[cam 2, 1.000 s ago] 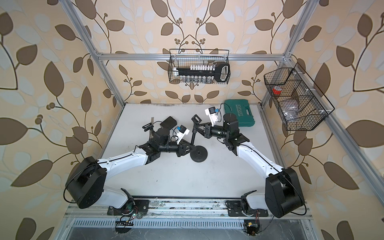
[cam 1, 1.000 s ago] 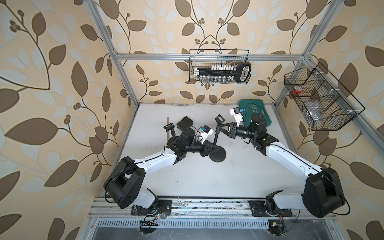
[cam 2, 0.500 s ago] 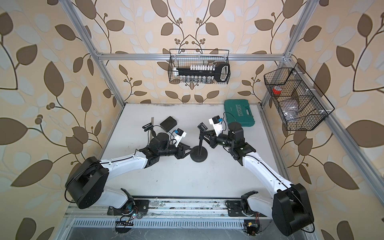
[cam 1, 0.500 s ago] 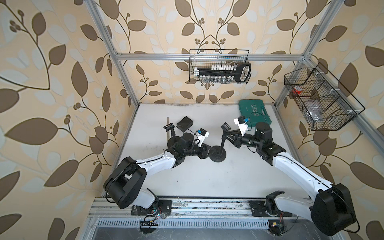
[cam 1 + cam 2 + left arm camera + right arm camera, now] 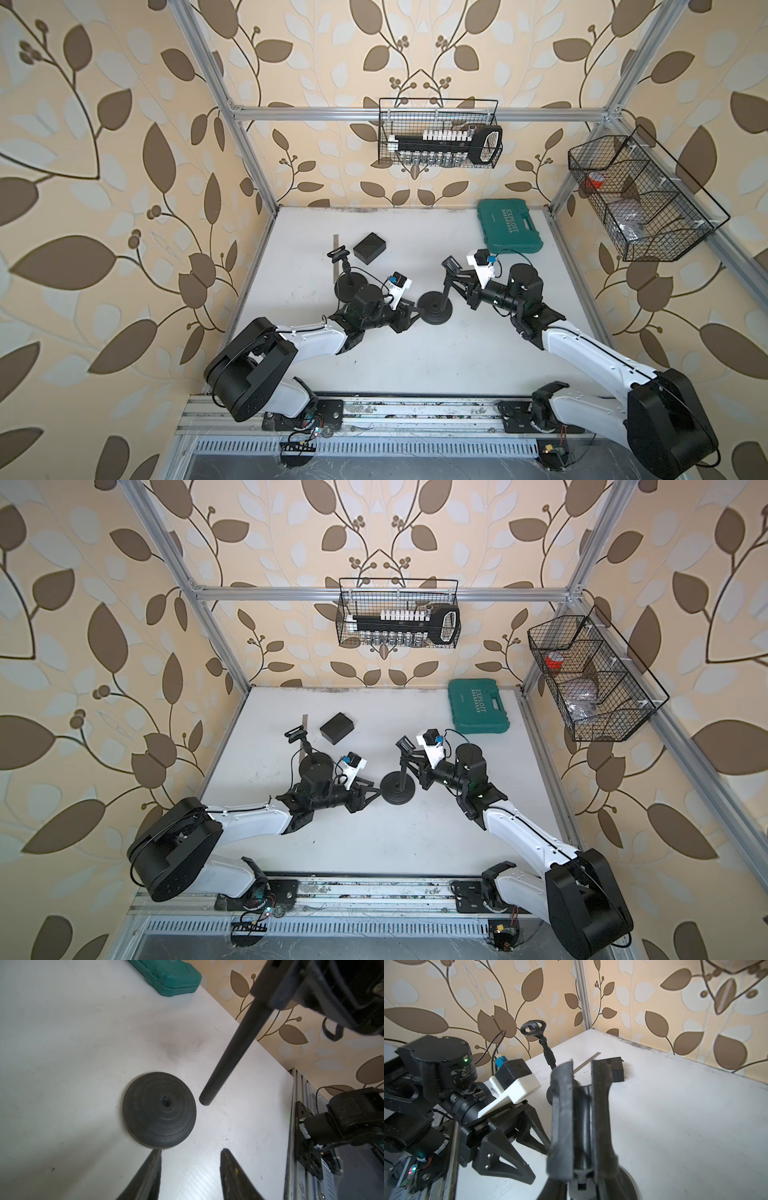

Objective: Assemble a microphone stand
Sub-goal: Hold the microphone stand pole at the microphone stand base.

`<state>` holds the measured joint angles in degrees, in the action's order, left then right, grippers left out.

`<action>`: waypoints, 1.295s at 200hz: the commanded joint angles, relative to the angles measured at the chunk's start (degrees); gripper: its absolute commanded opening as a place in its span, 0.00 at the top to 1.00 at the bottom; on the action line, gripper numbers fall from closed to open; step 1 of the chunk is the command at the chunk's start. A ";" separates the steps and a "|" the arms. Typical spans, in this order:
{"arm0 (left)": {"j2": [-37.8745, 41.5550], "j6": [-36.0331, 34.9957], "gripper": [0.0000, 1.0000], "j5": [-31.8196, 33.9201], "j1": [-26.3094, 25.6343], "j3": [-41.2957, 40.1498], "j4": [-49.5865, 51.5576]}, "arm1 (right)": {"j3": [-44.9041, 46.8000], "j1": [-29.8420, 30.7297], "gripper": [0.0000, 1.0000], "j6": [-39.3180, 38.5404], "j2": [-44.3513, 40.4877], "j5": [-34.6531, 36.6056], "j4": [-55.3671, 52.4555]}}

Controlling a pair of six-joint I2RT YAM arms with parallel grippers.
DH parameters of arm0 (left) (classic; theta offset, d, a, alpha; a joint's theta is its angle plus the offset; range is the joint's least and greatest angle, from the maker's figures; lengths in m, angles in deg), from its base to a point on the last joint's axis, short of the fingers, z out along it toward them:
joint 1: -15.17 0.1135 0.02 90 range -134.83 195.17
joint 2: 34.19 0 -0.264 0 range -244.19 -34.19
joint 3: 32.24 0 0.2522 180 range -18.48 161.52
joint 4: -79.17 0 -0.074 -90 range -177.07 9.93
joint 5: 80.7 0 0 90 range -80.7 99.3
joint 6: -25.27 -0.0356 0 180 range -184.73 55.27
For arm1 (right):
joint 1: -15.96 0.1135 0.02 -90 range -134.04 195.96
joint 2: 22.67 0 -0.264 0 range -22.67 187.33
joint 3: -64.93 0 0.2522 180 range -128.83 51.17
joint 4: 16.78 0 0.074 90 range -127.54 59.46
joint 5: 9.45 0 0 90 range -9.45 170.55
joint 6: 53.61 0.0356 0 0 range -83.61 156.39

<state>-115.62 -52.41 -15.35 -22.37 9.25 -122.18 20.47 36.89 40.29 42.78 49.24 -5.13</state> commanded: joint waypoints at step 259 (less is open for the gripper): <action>-9.58 -12.31 0.51 -2.25 -0.23 1.30 -8.57 | 6.58 3.83 0.94 -0.22 12.01 8.60 22.58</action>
<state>-125.61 -64.58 -18.56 -22.35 10.56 -129.75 26.35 40.35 38.93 54.22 58.88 14.70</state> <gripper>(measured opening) 0.493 0.198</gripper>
